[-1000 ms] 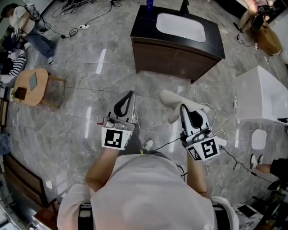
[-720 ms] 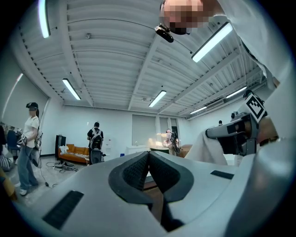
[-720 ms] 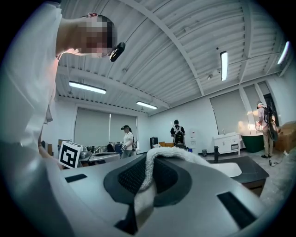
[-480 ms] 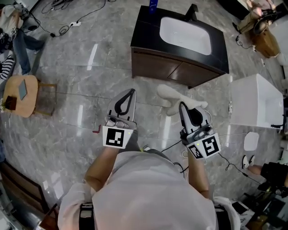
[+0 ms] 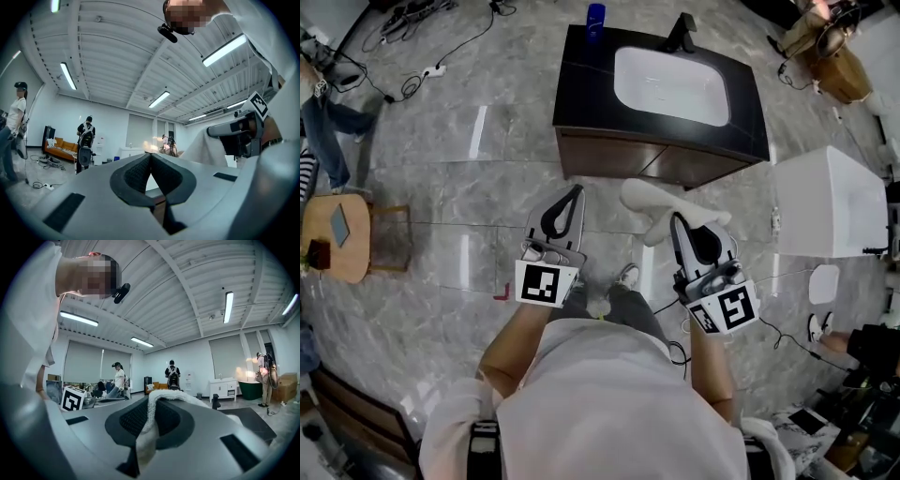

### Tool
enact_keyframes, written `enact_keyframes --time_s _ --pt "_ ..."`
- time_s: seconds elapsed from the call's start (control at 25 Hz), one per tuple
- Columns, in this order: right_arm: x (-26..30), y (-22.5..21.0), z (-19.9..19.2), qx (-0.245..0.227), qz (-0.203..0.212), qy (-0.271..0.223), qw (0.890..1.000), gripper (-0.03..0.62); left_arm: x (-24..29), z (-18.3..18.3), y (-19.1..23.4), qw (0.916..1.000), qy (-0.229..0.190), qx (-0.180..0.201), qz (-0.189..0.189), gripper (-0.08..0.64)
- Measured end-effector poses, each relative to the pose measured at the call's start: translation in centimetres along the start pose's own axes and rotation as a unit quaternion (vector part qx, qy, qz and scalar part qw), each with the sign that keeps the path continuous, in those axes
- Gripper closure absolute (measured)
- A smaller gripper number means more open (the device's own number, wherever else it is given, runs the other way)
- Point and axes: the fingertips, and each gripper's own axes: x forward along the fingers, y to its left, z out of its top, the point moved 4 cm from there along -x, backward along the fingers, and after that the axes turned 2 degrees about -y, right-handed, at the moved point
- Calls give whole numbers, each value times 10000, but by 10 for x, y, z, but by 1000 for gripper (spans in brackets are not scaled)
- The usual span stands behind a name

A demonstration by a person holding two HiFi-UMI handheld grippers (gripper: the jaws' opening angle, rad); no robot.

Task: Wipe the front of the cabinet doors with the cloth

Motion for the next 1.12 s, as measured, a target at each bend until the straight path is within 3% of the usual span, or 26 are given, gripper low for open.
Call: enact_keyframes --time_s 0.24,0.44,0.8,1.12 --pt "20 -47 -26 146 276 135 9994 540 47 -17 -2 9996 38 100 273 543" --pt "47 -82 -75 303 531 139 9980 540 70 -64 11 9973 206 67 704 543" --pt "115 -122 -214 294 892 -135 9955 540 83 -217 43 9924 541 539 964 543" --pt "164 -130 -330 633 1078 -618 9902 540 82 -346 83 9937 240 526 957 543"
